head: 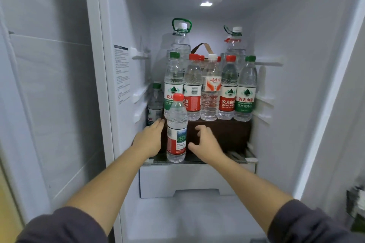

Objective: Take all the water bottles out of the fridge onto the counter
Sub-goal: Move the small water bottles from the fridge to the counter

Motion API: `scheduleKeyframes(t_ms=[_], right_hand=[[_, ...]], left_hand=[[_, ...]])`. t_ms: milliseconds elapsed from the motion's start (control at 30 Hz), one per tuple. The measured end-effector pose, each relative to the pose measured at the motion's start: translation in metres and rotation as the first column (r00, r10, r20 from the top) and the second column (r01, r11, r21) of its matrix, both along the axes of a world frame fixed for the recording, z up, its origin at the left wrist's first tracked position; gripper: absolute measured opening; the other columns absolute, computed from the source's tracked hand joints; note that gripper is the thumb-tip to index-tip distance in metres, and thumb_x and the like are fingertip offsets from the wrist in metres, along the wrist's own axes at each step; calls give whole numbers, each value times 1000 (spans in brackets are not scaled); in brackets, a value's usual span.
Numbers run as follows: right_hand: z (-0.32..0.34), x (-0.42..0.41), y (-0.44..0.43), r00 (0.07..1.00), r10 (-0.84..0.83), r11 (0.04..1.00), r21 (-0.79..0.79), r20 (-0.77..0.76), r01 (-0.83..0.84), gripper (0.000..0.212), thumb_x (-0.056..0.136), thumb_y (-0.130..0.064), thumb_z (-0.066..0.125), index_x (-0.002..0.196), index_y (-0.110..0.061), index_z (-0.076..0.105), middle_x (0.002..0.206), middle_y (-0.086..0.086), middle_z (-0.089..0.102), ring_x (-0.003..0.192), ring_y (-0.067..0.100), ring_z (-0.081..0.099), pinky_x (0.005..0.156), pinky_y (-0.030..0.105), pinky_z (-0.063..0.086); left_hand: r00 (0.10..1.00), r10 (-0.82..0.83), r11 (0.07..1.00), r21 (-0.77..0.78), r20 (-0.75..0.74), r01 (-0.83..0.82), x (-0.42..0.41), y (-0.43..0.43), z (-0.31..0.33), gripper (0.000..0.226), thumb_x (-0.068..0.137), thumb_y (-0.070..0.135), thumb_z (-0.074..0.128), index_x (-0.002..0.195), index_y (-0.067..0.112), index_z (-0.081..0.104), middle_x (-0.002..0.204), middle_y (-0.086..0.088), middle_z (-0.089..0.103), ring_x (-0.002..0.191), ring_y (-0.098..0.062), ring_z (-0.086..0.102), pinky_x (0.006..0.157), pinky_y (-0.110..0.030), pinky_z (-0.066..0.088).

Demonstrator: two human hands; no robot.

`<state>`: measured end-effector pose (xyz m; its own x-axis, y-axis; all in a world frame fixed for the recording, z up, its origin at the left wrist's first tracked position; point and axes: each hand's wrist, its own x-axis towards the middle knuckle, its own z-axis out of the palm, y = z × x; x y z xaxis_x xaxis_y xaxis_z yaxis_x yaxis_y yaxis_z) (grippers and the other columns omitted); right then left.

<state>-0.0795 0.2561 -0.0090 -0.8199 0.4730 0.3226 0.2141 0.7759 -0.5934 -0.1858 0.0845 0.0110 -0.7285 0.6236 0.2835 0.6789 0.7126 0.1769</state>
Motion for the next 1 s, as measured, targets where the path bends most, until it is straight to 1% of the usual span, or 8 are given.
scheduleKeyframes(t_ms=[67,133,333,567,700,833,933,1000], right_hand=[[-5,-14,-14,991,132,955,-274,38,-116,78,77,-26,80,140,-16,37,135,2,47,117,16,54,93,31,51],[-11,-29,-25,988,151,920,-364,-8,-144,74,71,-25,85,130,-15,41,128,4,55,114,18,59,95,35,53],[-17,-36,-35,992,33,934,-350,-123,-74,59,73,-29,82,119,-17,47,119,3,62,109,19,61,90,32,51],[-7,10,20,990,-117,940,-332,-83,83,70,72,-23,85,130,-18,45,129,3,59,120,23,57,96,38,48],[-3,27,54,964,-258,919,-325,-64,224,73,74,-28,83,133,-16,42,132,7,57,121,27,56,98,39,47],[-12,30,64,952,-297,902,-351,-79,252,69,74,-26,83,129,-11,44,130,10,59,118,28,58,93,35,46],[-8,24,62,946,-303,899,-364,-113,244,72,72,-25,84,129,-10,43,129,11,56,117,29,57,89,35,47],[9,19,63,917,-321,898,-385,-236,215,74,70,-29,84,129,-14,43,127,6,54,113,26,58,86,35,50]], left_hand=[[997,16,999,-28,-71,-18,1,0,2,84,87,-4,49,156,23,10,163,6,8,139,-24,34,101,-43,45],[994,34,998,-53,-109,-39,1,0,4,82,88,-2,51,156,22,11,163,5,9,141,-23,32,101,-42,44],[992,30,994,-102,-126,-43,1,-1,3,85,87,-4,52,156,20,7,164,5,2,138,-23,37,97,-40,45],[990,32,982,-178,-135,-56,4,0,3,88,85,-12,45,156,15,0,164,3,-7,135,-21,41,88,-35,49],[989,37,972,-224,-146,-70,3,1,2,92,84,-12,48,156,13,-3,163,2,-11,108,-21,57,70,-32,50],[989,51,960,-265,-137,-87,1,4,0,96,82,-13,48,156,15,-6,163,5,-15,76,-17,51,61,-31,45],[986,55,958,-272,-156,-96,1,4,2,94,82,-14,47,156,14,-4,163,4,-12,83,-20,55,65,-33,49],[983,56,958,-266,-177,-103,5,5,8,90,83,-14,47,156,12,1,164,1,-4,100,-23,60,72,-35,51]])
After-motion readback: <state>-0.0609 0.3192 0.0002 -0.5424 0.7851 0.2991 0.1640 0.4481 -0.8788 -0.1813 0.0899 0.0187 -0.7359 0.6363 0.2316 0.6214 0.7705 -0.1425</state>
